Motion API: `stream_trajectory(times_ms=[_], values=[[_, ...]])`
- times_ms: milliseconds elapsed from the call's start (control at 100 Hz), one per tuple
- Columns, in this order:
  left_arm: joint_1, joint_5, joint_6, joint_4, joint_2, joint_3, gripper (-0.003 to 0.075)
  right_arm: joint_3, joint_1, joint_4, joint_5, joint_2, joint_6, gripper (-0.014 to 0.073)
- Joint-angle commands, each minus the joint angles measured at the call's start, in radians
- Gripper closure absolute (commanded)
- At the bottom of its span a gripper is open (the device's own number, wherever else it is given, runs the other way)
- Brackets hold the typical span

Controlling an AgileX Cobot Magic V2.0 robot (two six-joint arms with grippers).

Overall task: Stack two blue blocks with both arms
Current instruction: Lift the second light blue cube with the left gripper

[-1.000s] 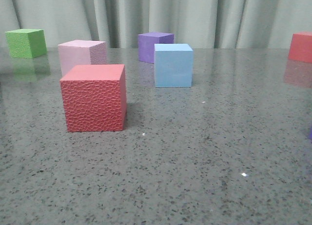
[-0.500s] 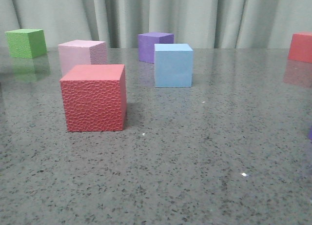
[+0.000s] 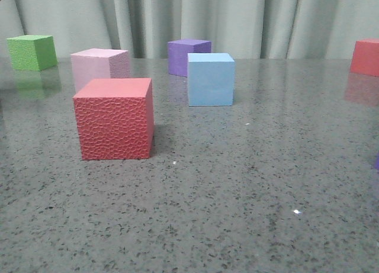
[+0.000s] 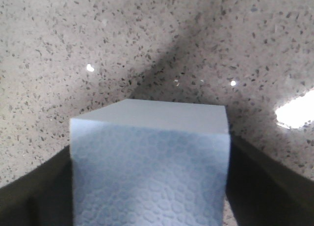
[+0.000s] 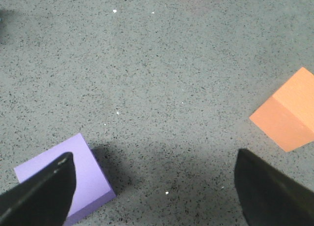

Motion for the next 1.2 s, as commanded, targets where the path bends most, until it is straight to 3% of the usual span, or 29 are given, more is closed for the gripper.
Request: stream_trajectory(times_ms=[0,210,490,750,1020,1190], values=[[0.001,-0.017,-0.001,-0.005,-0.044,-0.038,0.0322,-0.024,-0.008,-0.030,-0.058,-0.002,-0.008,-0.0050],[0.001,0.037,-0.001,-0.007,-0.048,-0.085,0.0447,-0.024,-0.008,-0.030,-0.061,-0.002,-0.008,-0.0050],[0.001,0.156,-0.001,-0.133,-0.065,-0.241,0.0449,-0.024,-0.008,-0.030,-0.062,-0.002,-0.008,-0.0050],[-0.012,0.292,-0.001,-0.379,-0.069,-0.399,0.0449,-0.024,-0.008,-0.030,-0.072,-0.002,-0.008,-0.0050],[-0.176,0.312,0.001,-0.365,-0.063,-0.501,0.0448,-0.024,-0.008,-0.030,-0.076,-0.002,-0.008,-0.0050],[-0.297,0.234,0.015,-0.297,-0.041,-0.541,0.0448,-0.024,-0.008,-0.030,-0.076,-0.002,-0.008,-0.0050]])
